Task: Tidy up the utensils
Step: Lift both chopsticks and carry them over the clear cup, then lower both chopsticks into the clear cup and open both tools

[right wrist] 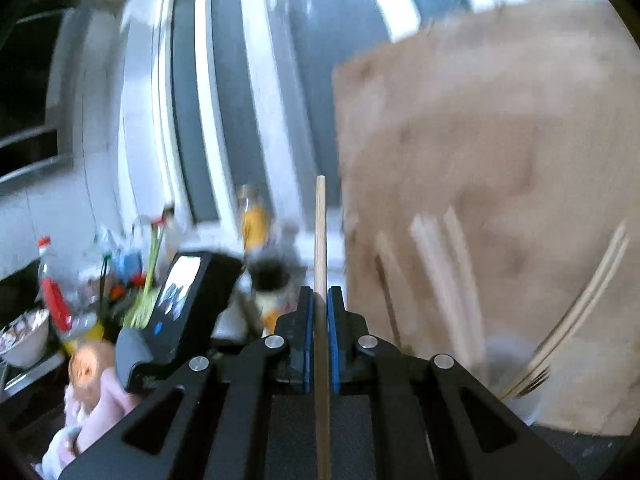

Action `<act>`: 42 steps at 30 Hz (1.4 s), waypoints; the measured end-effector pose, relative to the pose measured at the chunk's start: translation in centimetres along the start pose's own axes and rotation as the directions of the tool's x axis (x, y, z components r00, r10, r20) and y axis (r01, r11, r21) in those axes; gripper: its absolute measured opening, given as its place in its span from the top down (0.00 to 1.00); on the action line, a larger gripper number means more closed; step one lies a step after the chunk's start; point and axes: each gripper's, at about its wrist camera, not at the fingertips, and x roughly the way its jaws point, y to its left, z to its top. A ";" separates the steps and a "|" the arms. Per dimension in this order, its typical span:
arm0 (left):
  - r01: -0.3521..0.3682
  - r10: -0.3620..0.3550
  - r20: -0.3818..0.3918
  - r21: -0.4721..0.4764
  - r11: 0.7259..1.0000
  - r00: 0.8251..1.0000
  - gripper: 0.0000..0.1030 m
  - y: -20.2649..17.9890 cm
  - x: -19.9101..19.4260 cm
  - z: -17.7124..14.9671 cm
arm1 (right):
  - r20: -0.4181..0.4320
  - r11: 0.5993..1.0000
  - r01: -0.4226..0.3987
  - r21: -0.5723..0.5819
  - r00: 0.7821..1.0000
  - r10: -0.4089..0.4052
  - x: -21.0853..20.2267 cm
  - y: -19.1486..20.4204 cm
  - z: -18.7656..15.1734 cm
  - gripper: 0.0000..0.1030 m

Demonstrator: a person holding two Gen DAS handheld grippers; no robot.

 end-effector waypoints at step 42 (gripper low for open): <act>0.221 -0.241 0.357 0.098 0.970 0.902 0.94 -13.1 -10.3 10.3 | -0.069 0.895 0.104 0.434 0.994 -0.082 0.3 -15.3 2.2 0.92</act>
